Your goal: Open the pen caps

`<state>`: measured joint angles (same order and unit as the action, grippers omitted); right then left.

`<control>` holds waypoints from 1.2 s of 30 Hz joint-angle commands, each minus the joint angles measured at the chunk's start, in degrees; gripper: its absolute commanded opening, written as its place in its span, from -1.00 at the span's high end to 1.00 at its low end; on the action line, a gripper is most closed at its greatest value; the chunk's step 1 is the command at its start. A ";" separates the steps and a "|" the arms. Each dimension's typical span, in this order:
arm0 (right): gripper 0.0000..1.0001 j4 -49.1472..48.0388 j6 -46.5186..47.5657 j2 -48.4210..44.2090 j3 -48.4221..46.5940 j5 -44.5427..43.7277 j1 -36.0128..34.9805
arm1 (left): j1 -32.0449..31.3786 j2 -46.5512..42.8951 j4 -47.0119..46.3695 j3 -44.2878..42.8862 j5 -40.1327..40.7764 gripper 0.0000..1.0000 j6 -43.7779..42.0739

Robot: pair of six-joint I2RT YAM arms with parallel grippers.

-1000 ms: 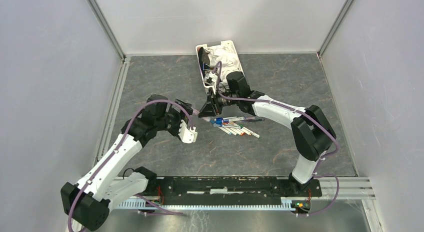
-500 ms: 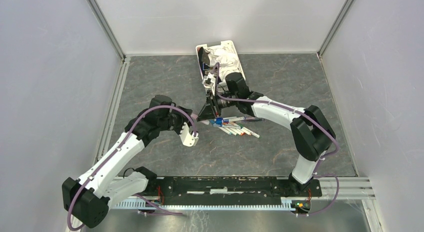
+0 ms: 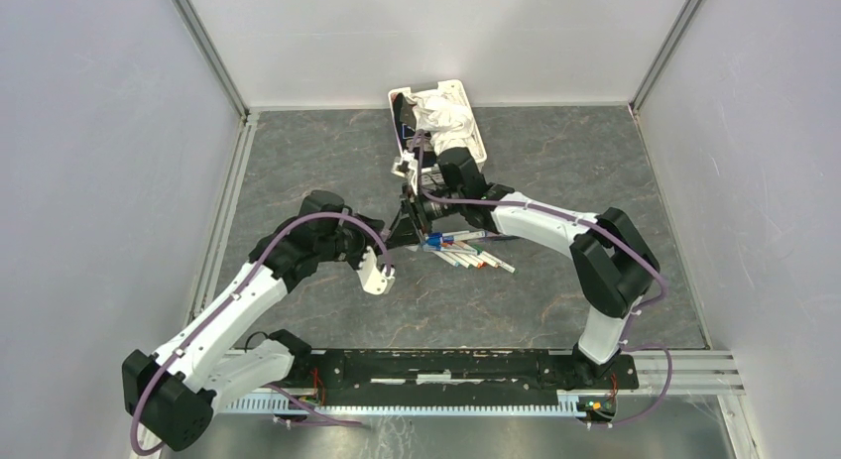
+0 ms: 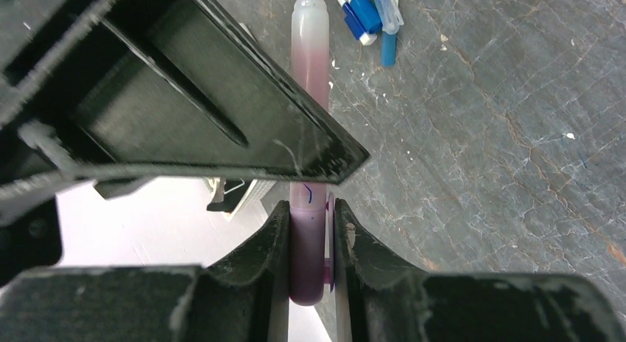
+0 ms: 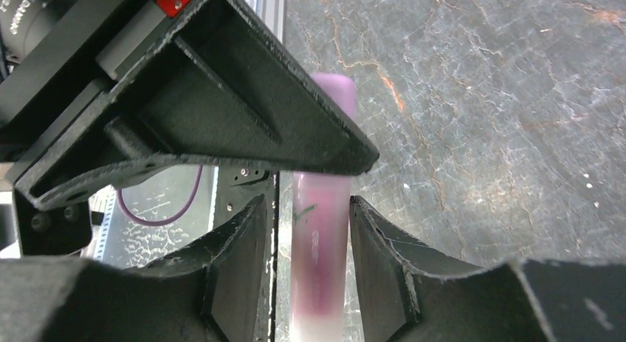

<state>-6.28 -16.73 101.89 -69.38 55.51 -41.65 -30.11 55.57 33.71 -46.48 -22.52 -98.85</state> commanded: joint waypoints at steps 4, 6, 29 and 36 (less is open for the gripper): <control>0.34 2.03 1.01 2.61 -4.99 0.99 -1.33 | -1.09 -1.67 -1.25 -0.15 0.22 0.96 3.86; 0.67 6.00 4.17 2.46 -5.80 0.24 -1.32 | -1.09 -1.65 -1.21 -0.26 0.35 0.96 4.39; 1.00 21.02 16.28 -12.00 12.74 -6.88 8.69 | 11.27 2.41 -4.92 6.66 7.57 0.96 -3.45; 1.00 17.58 13.64 -17.43 18.29 -14.51 16.24 | 11.27 6.07 -5.38 4.85 5.68 0.96 7.80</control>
<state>14.96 -1.85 89.76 -53.95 46.37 -30.11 -19.07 59.05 28.93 -39.38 -15.64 -98.30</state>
